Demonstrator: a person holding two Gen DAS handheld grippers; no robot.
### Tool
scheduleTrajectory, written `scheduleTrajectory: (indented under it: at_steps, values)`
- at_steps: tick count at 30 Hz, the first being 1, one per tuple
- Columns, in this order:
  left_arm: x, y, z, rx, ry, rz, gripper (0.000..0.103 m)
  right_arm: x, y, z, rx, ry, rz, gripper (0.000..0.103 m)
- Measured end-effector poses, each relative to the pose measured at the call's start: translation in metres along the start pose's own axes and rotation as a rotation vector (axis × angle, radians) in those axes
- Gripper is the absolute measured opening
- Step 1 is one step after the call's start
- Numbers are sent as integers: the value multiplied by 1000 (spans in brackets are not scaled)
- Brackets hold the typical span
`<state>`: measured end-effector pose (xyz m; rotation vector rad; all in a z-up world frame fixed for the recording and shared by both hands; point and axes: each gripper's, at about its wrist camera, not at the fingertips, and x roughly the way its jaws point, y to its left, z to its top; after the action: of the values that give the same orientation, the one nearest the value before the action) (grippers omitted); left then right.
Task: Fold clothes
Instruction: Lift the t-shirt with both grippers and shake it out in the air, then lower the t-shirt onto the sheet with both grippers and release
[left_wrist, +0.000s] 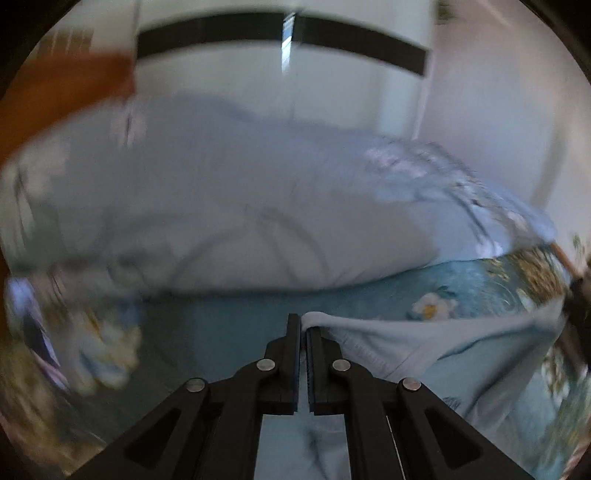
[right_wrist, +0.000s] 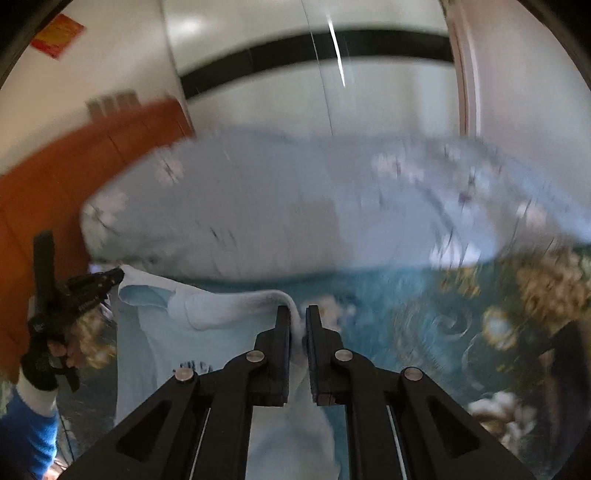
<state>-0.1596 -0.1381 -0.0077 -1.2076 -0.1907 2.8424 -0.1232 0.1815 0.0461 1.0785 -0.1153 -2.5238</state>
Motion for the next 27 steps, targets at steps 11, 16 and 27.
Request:
scheduleTrajectory:
  at_steps: [11,16,27]
  values:
    - [102,20,-18,-119,193,31,3,101,-41,-23,124,198,-6,6]
    - [138,27,-29,-179,286,12,3,115,-58,-21,201,200,28,6]
    - [18,46,-97,-180,131,-81,58,72,-41,-95,192,240,232,36]
